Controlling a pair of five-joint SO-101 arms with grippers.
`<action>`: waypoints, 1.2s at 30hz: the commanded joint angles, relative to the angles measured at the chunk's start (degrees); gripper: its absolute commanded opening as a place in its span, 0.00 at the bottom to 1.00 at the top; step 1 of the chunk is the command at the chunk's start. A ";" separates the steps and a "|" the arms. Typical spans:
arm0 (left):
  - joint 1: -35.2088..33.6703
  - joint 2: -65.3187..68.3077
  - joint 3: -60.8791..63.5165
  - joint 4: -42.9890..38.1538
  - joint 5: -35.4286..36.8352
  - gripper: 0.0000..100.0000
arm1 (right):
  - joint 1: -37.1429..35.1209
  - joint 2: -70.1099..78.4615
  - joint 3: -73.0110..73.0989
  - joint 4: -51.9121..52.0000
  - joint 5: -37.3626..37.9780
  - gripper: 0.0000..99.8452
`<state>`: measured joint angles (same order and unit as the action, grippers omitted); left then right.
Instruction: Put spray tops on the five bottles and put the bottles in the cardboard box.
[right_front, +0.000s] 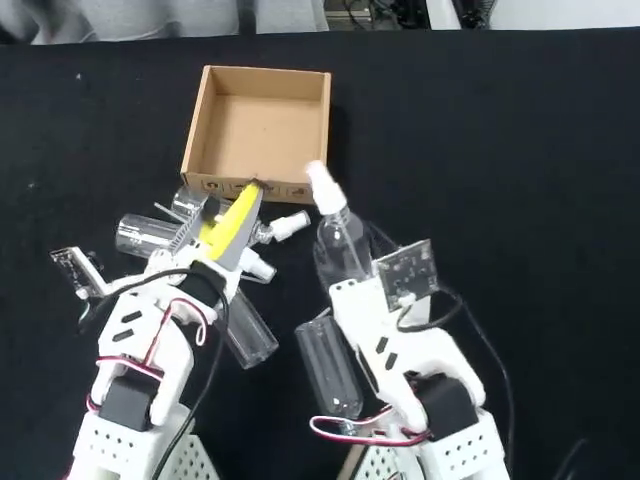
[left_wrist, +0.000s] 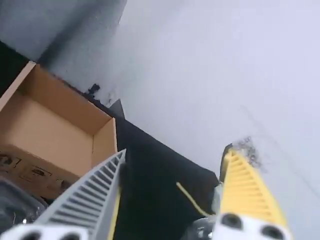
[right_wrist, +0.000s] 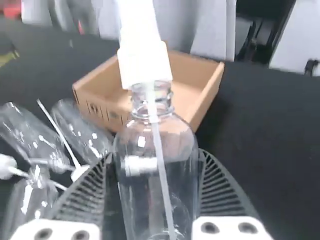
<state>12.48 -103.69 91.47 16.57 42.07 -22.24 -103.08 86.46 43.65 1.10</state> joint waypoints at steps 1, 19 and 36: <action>-0.04 -0.44 1.98 -7.30 -1.32 0.28 | 1.58 -5.67 -6.02 -1.23 -1.32 0.09; 12.79 -0.53 5.93 -9.58 -8.70 0.16 | -10.81 -7.87 -5.93 6.95 -0.79 0.09; 8.92 -0.79 5.41 -9.58 -8.44 0.16 | -10.46 -7.87 -4.35 5.01 -0.79 0.09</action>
<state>23.21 -103.69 96.04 8.22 33.71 -31.82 -103.08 84.62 50.77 0.31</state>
